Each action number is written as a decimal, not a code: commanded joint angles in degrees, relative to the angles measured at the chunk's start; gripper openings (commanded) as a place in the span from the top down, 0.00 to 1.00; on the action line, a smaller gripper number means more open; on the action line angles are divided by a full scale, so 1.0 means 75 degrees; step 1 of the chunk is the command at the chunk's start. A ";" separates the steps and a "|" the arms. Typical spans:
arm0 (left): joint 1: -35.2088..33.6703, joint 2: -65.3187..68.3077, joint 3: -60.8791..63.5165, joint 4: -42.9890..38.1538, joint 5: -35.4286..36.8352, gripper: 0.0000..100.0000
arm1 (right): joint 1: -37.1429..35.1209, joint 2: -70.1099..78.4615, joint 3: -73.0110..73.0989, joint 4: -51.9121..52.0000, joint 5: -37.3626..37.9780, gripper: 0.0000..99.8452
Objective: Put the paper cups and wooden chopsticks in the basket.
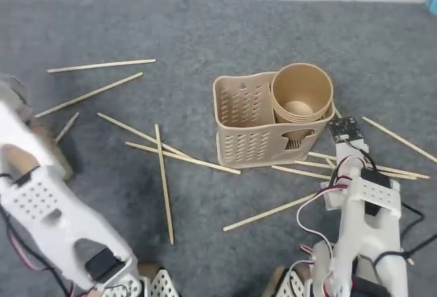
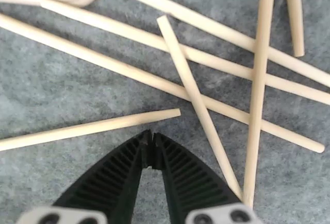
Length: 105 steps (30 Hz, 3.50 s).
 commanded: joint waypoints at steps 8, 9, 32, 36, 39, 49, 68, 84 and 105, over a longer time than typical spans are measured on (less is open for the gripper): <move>0.0656 -0.4665 0.5703 0.0270 -0.1020 0.98 | 0.0006 -0.0275 -0.0047 -0.0053 0.0094 0.99; 0.0633 -0.4958 0.5984 0.0270 -0.1137 0.98 | 0.0006 -0.0275 -0.0047 -0.0053 0.0094 0.99; -0.0387 -0.9635 0.7754 0.0270 -0.2215 0.71 | 0.0006 -0.0275 -0.0047 -0.0053 0.0094 0.99; -0.0363 -0.9999 0.8164 0.0176 -0.2215 0.71 | 0.0006 -0.0275 -0.0047 -0.0053 0.0094 0.99; -0.0047 -0.9905 0.8832 -0.0352 -0.2215 0.77 | 0.0006 -0.0275 -0.0047 -0.0053 0.0094 0.99; 0.0445 -0.9026 1.0122 -0.2133 -0.2215 0.88 | 0.0006 -0.0275 -0.0047 -0.0053 0.0094 0.99; 0.0973 -1.1569 0.9301 -0.1477 -0.0434 0.99 | 0.0006 -0.0275 -0.0047 -0.0041 0.0094 0.99; 0.6834 -1.1792 0.5456 -0.0152 0.2673 0.99 | 0.0018 -0.0275 -0.0047 0.0041 0.0094 0.99; 1.1417 -1.0397 0.6207 -0.6295 0.1278 0.99 | 0.0018 -0.0275 -0.0047 -0.0006 0.0129 0.99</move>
